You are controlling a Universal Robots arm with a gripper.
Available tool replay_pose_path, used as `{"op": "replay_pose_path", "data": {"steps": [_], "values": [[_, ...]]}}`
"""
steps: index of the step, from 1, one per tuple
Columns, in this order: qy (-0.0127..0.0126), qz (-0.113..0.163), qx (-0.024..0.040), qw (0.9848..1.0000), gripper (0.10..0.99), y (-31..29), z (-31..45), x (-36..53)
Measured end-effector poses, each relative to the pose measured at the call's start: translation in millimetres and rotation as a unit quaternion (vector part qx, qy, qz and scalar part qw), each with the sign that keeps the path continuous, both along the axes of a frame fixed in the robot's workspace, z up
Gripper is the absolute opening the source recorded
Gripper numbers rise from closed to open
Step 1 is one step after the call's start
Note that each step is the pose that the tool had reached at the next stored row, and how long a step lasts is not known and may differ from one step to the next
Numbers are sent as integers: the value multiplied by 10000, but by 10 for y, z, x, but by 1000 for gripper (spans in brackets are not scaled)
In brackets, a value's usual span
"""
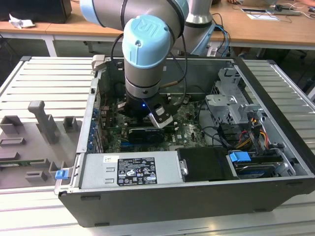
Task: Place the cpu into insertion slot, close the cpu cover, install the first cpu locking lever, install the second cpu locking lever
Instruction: 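Install the second cpu locking lever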
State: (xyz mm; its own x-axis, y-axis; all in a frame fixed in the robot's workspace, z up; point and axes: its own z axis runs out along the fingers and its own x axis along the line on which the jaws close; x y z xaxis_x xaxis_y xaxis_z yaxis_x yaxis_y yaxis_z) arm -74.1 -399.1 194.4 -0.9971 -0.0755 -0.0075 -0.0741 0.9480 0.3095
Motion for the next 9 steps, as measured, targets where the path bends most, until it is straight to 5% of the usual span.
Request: {"op": "replay_pose_path", "data": {"steps": [9], "values": [[-6, 0, 1, 10000, 106, 1, 50, -17]]}}
